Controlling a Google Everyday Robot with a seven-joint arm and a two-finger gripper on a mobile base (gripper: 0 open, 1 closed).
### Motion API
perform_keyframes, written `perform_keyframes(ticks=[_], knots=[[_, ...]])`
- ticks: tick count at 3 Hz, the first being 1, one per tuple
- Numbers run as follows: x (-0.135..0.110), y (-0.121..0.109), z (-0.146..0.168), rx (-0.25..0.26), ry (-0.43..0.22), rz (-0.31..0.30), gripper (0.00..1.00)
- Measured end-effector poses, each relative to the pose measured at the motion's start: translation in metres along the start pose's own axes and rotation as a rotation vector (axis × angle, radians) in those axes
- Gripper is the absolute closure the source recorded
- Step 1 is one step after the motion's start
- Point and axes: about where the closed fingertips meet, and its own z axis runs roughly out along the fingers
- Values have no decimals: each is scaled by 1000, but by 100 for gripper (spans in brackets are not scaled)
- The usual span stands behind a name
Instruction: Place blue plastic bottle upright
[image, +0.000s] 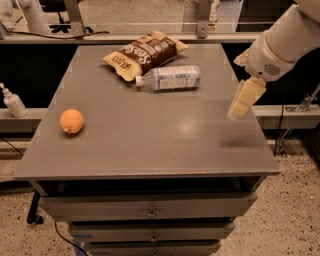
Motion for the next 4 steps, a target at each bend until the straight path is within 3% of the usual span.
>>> perform_keyframes(ticks=[2,4], knots=[[-57,-75,46,14,-149,-59,0],[-117,-101,86,-7,-191,-143,0]])
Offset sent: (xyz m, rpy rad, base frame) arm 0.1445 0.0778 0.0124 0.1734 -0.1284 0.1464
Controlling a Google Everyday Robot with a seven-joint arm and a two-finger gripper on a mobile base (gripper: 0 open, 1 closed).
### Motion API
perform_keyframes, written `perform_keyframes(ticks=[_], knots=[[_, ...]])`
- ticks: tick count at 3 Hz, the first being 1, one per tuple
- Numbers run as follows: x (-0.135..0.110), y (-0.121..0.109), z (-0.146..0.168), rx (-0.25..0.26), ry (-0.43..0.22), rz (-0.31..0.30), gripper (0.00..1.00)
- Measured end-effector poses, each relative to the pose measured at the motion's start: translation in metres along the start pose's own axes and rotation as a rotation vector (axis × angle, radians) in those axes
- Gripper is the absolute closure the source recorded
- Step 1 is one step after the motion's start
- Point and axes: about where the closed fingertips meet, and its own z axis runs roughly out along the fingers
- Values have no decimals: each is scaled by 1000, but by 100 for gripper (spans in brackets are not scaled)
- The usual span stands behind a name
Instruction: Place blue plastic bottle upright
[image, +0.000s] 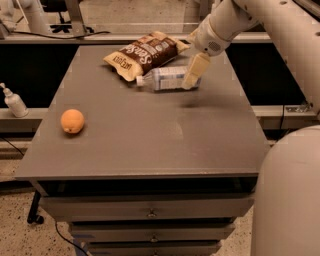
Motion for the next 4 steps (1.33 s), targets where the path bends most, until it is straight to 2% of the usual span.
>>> perform_keyframes(ticks=[2,4], knots=[[-31,-2,44,-42,70,-96,0],[-41,11,66,-128,207,-160,0]])
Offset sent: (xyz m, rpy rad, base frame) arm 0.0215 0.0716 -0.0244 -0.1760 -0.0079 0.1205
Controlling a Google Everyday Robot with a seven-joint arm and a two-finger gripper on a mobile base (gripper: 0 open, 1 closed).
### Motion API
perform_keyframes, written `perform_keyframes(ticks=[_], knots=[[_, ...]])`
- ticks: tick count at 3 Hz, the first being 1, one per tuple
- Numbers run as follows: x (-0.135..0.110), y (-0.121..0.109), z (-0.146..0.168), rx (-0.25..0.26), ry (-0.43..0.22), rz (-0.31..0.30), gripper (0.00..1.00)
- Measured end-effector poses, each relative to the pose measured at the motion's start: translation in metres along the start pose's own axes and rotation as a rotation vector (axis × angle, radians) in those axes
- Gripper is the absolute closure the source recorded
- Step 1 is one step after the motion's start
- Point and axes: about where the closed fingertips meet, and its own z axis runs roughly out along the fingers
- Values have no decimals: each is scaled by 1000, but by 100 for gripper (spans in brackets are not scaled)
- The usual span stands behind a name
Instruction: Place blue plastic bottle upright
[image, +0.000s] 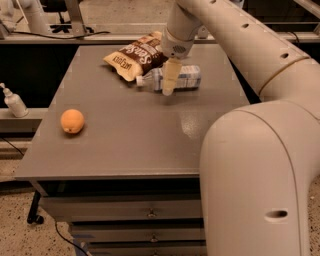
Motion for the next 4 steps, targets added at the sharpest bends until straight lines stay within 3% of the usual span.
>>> perform_keyframes(ticks=[1,2,4], knots=[[-4,7,7,-51,53,-11,0],[-5,10,11,-79,79,-7,16],[-3,12,14,-100,102,12,63]])
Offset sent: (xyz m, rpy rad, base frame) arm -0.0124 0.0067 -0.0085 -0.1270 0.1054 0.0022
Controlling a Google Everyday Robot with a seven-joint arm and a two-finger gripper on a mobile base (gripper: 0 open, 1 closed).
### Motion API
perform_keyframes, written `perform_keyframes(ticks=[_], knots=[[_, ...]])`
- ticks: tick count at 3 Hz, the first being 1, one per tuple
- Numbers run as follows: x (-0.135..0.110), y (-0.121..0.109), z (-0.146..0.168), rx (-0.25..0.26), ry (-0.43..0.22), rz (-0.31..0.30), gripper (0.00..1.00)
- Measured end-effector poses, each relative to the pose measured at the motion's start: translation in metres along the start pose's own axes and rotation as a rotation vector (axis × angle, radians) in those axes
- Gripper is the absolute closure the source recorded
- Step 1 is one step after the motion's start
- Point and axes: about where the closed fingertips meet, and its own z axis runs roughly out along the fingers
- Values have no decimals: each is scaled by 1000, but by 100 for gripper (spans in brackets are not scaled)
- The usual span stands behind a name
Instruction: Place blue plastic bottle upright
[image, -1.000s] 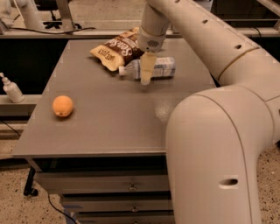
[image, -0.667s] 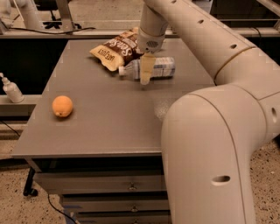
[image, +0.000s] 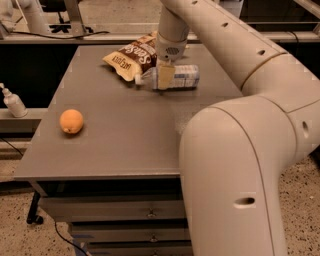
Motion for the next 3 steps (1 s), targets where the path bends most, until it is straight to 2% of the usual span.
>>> perform_keyframes(ticks=[1,2,3], knots=[[0,1,-16,15,-43,18,86],[0,1,-61,71,-205,80,100],[-2,3,-100,124,-385,146,100]])
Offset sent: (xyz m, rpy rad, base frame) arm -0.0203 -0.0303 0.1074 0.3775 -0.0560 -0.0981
